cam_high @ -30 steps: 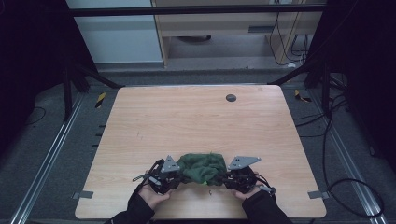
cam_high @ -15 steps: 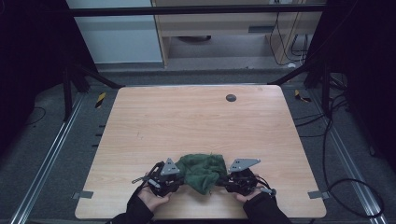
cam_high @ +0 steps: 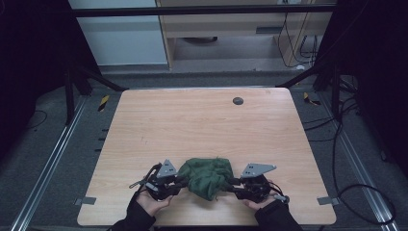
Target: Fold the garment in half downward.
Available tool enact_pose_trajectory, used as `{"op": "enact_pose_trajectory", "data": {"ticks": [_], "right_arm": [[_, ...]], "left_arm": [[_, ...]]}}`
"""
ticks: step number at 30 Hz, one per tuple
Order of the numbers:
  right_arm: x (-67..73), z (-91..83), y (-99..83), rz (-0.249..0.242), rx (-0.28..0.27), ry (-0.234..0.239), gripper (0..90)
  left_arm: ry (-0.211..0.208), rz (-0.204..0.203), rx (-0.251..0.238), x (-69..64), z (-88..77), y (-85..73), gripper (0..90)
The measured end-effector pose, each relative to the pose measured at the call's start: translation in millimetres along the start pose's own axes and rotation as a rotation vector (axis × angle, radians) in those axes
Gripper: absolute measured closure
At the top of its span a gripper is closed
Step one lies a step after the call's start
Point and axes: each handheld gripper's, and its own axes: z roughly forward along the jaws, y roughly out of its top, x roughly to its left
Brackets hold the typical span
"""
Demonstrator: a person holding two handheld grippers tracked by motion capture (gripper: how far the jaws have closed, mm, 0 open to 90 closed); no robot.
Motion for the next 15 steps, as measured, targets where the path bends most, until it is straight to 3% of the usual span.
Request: {"op": "enact_pose_trajectory", "data": {"ticks": [10,15], "right_arm": [[-2.0,-4.0,12.3,0.006,-0.062,-0.021,71.9],[-1.4,3.3,22.6,0.009,-0.087,-0.031,75.9]], "left_arm": [[0.016,-0.059,-0.069,4.0,-12.7,12.3,73.9],[0.004,-0.055,-0.064,-3.5,-7.7,17.5,72.9]]}}
